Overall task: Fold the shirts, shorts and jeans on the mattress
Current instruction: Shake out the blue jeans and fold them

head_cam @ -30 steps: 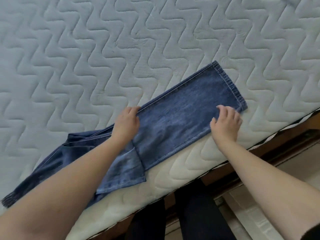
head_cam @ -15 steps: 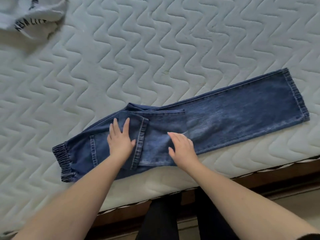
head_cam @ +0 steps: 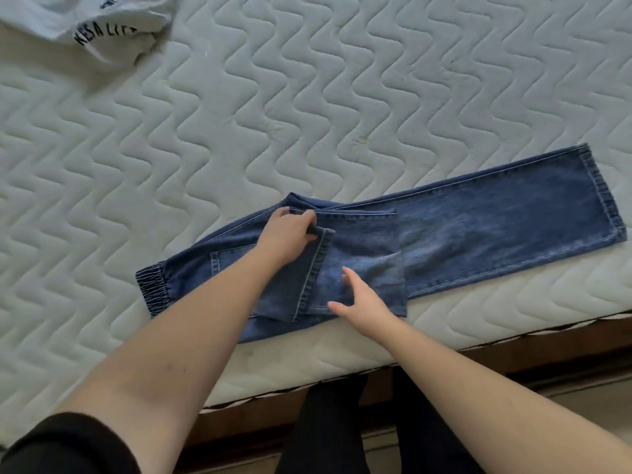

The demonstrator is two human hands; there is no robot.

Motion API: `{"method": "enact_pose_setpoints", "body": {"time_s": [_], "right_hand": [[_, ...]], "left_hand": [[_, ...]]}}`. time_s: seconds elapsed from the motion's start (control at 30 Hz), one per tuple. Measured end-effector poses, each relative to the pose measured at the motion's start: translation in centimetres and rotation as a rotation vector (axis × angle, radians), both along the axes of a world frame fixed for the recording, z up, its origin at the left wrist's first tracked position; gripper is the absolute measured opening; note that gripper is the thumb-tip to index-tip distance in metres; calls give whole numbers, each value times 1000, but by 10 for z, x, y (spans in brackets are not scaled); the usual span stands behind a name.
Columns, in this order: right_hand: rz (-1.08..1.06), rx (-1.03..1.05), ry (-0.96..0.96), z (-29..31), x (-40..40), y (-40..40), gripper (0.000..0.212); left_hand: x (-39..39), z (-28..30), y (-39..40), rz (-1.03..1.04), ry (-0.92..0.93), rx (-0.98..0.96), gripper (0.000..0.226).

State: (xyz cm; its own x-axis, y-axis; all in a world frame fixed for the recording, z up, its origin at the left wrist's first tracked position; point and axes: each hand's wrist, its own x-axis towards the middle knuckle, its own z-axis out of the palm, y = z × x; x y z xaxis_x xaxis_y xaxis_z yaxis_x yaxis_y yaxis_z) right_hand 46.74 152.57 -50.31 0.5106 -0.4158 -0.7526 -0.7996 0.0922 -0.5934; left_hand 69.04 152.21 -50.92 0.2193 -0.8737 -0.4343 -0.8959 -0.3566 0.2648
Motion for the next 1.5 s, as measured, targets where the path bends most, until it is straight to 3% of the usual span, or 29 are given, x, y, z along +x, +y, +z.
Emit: {"method": "enact_pose_setpoints", "body": {"time_s": [0.07, 0.13, 0.17, 0.3, 0.43, 0.6, 0.7, 1.0, 1.23, 1.5], "right_hand": [[-175, 81, -87, 7, 1, 3, 102], [-258, 124, -150, 16, 3, 6, 107], [-283, 136, -189, 20, 3, 8, 99], [-279, 97, -267, 42, -3, 11, 31], [-92, -83, -186, 71, -28, -2, 24], [-121, -315, -41, 116, -80, -43, 24], [-153, -387, 22, 144, -116, -68, 14], [-341, -517, 90, 189, -207, -106, 25], [-474, -497, 64, 173, -275, -156, 21], [-463, -402, 124, 116, -356, -270, 12]], "left_hand": [[-11, 24, 12, 73, 194, -76, 22], [-21, 50, 27, 120, 317, -152, 17], [-26, 63, 34, 147, 366, -188, 15], [-42, 108, 52, 341, 539, -323, 15], [-51, 140, 62, 471, 620, -390, 21], [-63, 177, 31, 372, 579, -383, 14], [-75, 194, -4, 261, 498, -329, 9], [-146, 226, -102, -4, 469, -315, 9], [-220, 219, -176, -44, 456, -295, 11], [-308, 163, -310, -23, 388, -161, 18]]}}
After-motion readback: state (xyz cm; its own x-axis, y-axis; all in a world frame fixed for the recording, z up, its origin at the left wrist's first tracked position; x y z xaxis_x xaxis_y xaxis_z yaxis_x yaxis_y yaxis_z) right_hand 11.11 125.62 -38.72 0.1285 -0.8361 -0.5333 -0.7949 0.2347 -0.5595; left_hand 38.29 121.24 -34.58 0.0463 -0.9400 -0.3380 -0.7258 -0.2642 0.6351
